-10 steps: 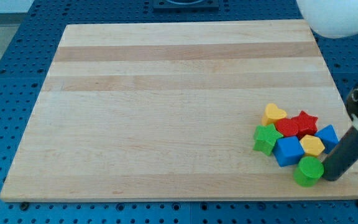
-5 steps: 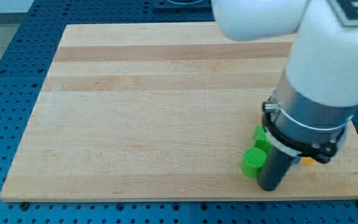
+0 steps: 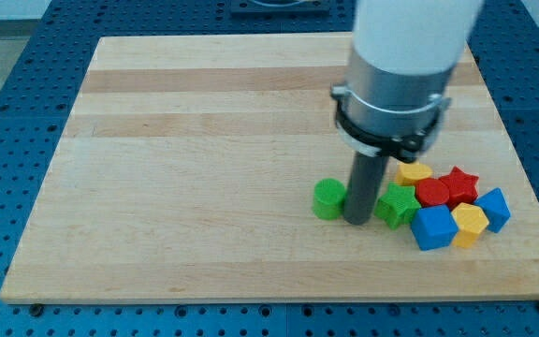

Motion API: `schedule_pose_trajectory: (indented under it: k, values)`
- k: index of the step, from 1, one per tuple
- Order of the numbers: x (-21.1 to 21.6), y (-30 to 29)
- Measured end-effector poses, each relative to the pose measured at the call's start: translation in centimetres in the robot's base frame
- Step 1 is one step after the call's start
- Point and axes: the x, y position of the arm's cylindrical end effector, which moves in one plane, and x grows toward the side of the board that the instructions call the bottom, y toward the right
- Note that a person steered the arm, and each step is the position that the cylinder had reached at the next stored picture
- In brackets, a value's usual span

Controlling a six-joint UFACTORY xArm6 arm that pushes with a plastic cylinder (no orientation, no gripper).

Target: Place the green circle at the bottom left of the board

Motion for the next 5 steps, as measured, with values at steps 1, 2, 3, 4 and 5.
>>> schedule_pose_trajectory:
  k: [1, 2, 3, 4, 5]
  values:
    - [-1.8, -3.6]
    - [-4.0, -6.4]
    - [-6.6, -8.2]
    - [-7.3, -11.2]
    - [-6.9, -14.8]
